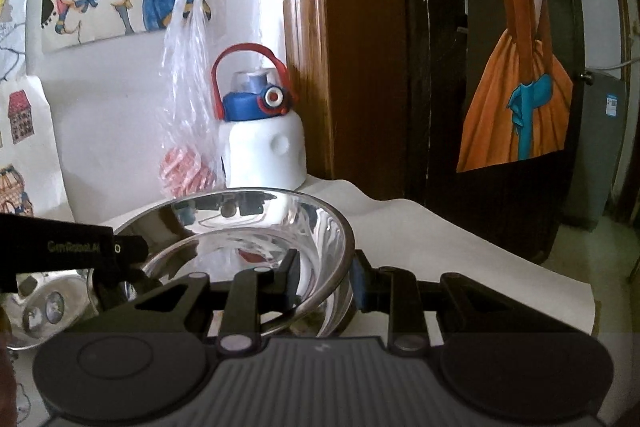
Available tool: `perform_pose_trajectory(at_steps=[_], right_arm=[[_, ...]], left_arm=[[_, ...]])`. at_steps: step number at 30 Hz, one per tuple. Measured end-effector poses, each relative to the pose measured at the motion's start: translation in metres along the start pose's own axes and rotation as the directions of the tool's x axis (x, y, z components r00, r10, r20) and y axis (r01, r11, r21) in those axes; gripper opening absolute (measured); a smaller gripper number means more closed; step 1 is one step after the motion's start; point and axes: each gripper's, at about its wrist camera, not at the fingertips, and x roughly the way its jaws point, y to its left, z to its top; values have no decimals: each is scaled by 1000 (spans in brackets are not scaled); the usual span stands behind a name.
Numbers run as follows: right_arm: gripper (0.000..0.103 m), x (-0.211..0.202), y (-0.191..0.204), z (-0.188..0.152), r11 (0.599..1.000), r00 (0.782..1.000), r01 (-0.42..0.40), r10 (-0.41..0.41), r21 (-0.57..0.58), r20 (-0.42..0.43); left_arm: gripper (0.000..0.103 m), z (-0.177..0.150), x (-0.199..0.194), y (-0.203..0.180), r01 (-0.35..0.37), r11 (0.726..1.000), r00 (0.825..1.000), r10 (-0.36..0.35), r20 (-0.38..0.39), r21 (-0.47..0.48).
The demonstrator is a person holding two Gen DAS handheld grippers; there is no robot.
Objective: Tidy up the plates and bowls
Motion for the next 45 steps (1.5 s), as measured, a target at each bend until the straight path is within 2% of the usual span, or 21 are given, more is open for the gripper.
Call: perform_pose_trajectory(at_steps=[9, 21, 25, 29, 32, 34, 38, 40, 44, 45], right_arm=[[31, 8, 4, -2, 999, 998, 40, -41, -29, -45], [42, 11, 12, -3, 996, 995, 67, -71, -64, -65], [48, 11, 12, -3, 997, 996, 56, -60, -58, -68], [63, 5, 13, -3, 995, 996, 63, -67, -74, -53], [72, -5, 12, -3, 997, 997, 61, -63, -57, -46], [78, -14, 11, -1, 997, 997, 63, -65, -47, -31], [89, -38, 13, 7, 998, 998, 59, -58, -34, 10], [92, -51, 16, 11, 998, 998, 51, -50, -32, 30], [100, -73, 27, 18, 999, 997, 24, -21, -36, 72], [101, -78, 31, 20, 999, 997, 13, -10, -39, 80]], left_arm=[[15, -5, 20, -3, -28, 999, 999, 29, -28, 41], [16, -16, 36, -4, -41, 998, 996, 43, -76, 37], [16, -16, 36, -5, -46, 998, 996, 49, -79, 37], [16, -16, 34, -4, -43, 998, 995, 46, -83, 36], [20, -15, 33, 1, -40, 999, 994, 41, -102, 7], [30, -14, 29, 5, -44, 999, 994, 43, -104, -5], [41, -7, 12, 13, -43, 999, 996, 42, -83, -20], [56, -2, 0, 16, -46, 999, 997, 45, -62, -14], [70, 11, -23, 28, -49, 999, 999, 49, -23, 10], [76, 15, -28, 33, -51, 999, 999, 51, -16, 17]])
